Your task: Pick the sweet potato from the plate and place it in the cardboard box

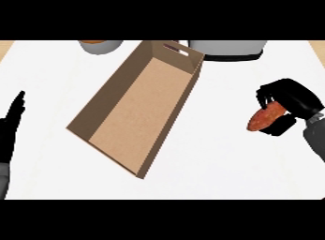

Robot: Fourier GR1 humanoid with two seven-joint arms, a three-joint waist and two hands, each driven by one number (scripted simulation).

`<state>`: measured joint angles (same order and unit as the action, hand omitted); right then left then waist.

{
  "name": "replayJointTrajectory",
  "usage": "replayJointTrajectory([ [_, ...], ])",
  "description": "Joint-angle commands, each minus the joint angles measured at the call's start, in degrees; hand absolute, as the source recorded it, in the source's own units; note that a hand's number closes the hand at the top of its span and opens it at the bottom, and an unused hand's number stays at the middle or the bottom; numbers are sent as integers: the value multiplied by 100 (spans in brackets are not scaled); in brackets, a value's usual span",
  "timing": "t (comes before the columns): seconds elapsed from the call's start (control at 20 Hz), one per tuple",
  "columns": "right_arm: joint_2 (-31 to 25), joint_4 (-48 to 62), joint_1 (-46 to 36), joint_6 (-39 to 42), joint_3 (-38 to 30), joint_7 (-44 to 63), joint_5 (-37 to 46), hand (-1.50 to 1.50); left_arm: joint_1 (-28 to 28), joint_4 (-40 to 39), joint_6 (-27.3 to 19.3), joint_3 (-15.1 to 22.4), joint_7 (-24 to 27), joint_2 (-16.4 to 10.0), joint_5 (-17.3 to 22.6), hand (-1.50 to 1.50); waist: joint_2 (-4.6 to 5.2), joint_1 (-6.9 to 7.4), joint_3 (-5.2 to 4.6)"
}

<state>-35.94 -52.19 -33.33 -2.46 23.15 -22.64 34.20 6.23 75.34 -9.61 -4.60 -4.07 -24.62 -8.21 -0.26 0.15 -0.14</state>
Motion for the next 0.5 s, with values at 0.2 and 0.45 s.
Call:
replayJointTrajectory([
  [0.2,-31,-1283,-489,-213,-787,749,-245,150,282,-291,5,-116,-93,-57,-105,0,9,-90,10],
  [0.45,239,-2543,-626,85,-770,1185,-318,150,27,0,-70,-17,-54,150,-169,0,-3,-46,10],
])
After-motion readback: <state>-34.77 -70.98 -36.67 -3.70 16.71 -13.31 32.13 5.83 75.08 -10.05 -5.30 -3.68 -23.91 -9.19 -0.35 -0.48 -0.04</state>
